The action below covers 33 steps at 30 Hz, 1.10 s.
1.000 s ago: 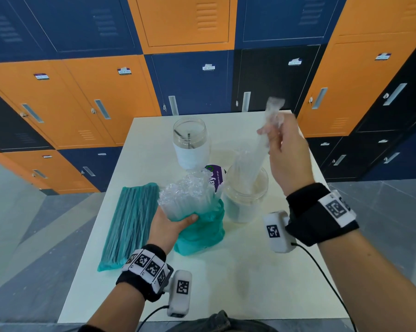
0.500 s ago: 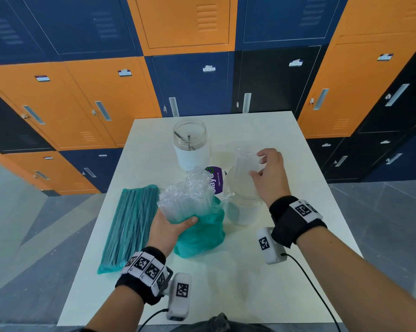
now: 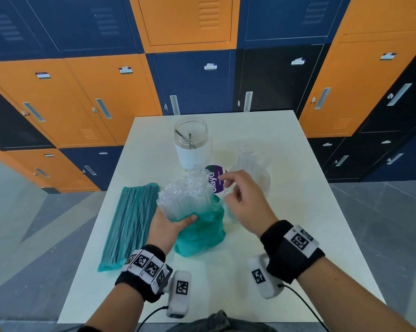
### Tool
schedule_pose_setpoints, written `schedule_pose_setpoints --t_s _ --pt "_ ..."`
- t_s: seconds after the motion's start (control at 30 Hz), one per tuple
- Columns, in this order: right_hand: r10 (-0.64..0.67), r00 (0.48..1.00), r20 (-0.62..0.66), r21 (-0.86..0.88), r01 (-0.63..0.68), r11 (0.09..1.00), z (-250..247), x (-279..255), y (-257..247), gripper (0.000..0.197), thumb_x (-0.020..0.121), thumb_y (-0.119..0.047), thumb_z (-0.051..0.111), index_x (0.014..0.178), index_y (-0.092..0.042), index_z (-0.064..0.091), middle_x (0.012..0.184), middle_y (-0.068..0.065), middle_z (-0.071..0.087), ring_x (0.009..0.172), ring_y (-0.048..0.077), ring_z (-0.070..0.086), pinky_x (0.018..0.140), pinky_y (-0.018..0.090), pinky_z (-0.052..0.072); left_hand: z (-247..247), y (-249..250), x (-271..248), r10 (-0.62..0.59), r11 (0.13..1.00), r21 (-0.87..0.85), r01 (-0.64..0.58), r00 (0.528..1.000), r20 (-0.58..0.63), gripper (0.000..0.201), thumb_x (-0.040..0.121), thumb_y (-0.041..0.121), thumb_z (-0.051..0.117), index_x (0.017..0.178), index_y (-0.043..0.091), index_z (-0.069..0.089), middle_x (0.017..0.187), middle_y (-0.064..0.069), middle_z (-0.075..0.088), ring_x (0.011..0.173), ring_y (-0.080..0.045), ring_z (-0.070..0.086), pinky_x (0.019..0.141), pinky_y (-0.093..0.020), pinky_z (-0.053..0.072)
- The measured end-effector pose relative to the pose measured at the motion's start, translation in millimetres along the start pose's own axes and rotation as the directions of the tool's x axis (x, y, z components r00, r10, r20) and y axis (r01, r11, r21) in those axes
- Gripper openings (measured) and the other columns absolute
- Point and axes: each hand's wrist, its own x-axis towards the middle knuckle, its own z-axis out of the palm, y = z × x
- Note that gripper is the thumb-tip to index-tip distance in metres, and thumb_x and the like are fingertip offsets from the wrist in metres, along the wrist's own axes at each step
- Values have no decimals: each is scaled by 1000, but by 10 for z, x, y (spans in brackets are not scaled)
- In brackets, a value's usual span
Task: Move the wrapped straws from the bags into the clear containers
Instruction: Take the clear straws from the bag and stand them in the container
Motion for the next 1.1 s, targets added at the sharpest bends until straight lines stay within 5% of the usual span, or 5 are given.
schedule_pose_setpoints --t_s 0.37,0.5,0.77,1.0,1.1 --pt "290 951 104 108 -301 947 273 -35 16 30 78 -25 79 96 -25 54 75 -15 47 62 4 42 62 11 38 -28 -44 14 -14 1000 5 14 1000 -6 73 64 10 89 126 15 51 112 -1 68 101 -13 66 85 -29 54" --pt "326 942 80 171 -335 926 263 -69 50 31 80 -25 78 101 -26 55 81 -8 52 66 6 43 63 11 39 -15 -6 -16 8 1000 0 -8 1000 0 66 66 4 87 119 20 51 107 7 66 94 1 63 74 -14 53" --pt "315 947 60 206 -321 925 170 -75 52 23 72 -13 83 86 -26 70 93 -1 67 79 8 60 76 21 48 -31 -4 -22 11 1000 -14 -11 1000 9 74 65 6 87 129 12 50 115 0 66 100 -6 64 85 -25 52" --pt "243 969 -51 213 -227 950 -123 53 -115 19 72 -21 83 84 -7 76 94 7 75 89 25 68 83 36 54 -21 30 -52 14 1000 -5 -14 1000 23 70 67 4 86 125 18 49 107 11 64 92 8 59 71 -9 49" --pt "244 964 -103 266 -209 941 -284 139 -279 10 79 -18 78 87 -14 75 93 0 74 82 13 68 79 33 57 -13 54 -76 18 1000 -7 -18 999 30 68 68 2 85 121 21 48 104 14 63 87 13 58 67 -7 50"
